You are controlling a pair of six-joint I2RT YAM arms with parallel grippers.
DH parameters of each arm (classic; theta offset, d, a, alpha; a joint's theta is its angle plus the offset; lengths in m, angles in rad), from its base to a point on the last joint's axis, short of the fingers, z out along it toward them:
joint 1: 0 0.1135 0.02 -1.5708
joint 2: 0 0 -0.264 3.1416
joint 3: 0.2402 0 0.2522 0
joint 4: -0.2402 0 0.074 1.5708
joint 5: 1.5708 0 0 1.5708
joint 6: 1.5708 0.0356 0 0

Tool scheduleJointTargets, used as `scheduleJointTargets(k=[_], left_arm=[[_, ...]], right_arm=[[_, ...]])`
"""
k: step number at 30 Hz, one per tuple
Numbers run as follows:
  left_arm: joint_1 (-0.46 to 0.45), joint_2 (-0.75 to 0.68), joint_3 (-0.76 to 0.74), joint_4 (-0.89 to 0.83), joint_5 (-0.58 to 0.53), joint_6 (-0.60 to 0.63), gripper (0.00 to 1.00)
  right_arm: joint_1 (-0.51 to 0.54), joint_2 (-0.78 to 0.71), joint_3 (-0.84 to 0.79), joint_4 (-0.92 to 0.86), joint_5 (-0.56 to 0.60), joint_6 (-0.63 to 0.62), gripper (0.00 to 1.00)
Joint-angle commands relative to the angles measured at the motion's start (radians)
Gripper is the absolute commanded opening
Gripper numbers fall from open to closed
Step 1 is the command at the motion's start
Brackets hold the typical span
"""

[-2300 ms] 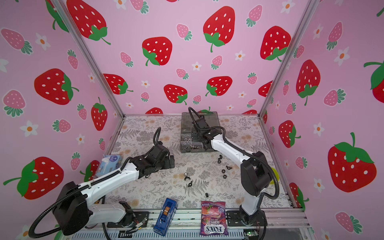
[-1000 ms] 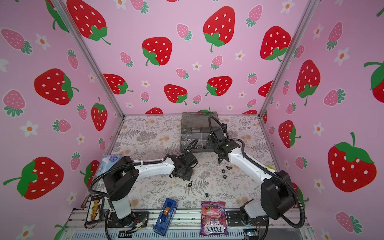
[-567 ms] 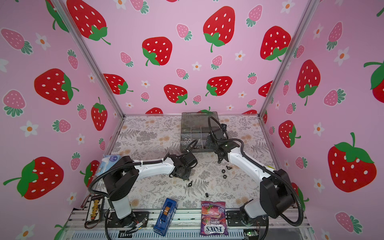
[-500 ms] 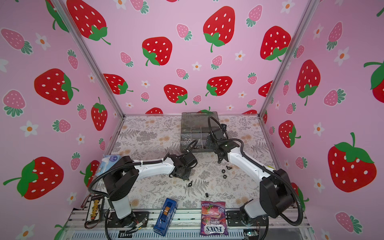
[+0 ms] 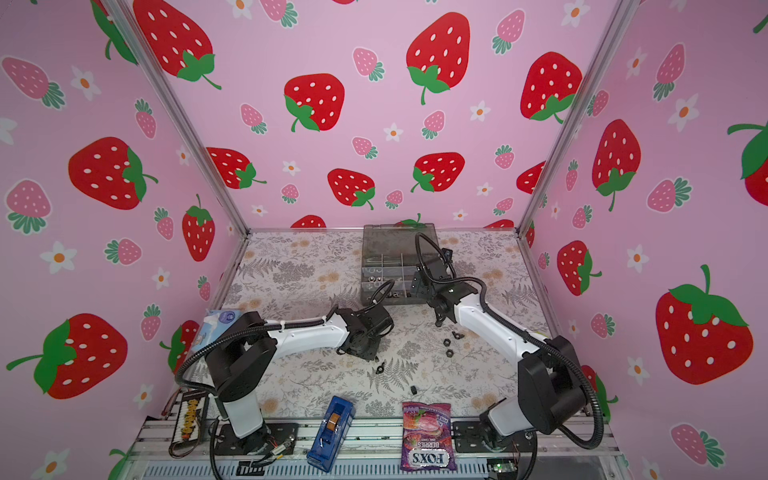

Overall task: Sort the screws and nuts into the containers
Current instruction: 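Lift the silver hex nut with the left gripper and carry it over the nut compartment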

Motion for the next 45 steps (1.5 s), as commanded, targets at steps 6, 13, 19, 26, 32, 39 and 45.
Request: scheduleJointTargets(k=[6,13,19,26,32,39,45], left_arm=[[0.017,-0.001,-0.024,-0.071,0.012,-0.002,0.25],[0.063,0.022,-0.019,-0.090,0.080,0.009,0.28],[0.079,0.068,0.026,-0.167,0.076,0.037,0.29],[0.107,0.110,0.050,-0.204,0.072,0.058,0.29],[0.118,0.106,0.051,-0.182,0.049,0.063,0.25],[0.118,0.052,0.040,-0.160,0.020,0.054,0.21],[0.118,-0.027,0.027,-0.143,-0.017,0.034,0.21]], right_arm=[[-0.006,0.024,0.018,-0.001,-0.003,0.019,1.00],[-0.006,0.017,0.015,-0.002,0.006,0.019,1.00],[-0.010,0.023,0.020,-0.002,0.013,0.021,1.00],[-0.017,0.040,0.027,-0.001,0.013,0.014,1.00],[-0.022,0.043,0.021,-0.003,0.013,0.010,1.00],[-0.023,0.023,0.013,-0.003,0.014,0.019,1.00],[-0.023,0.005,0.001,-0.001,0.017,0.022,1.00]])
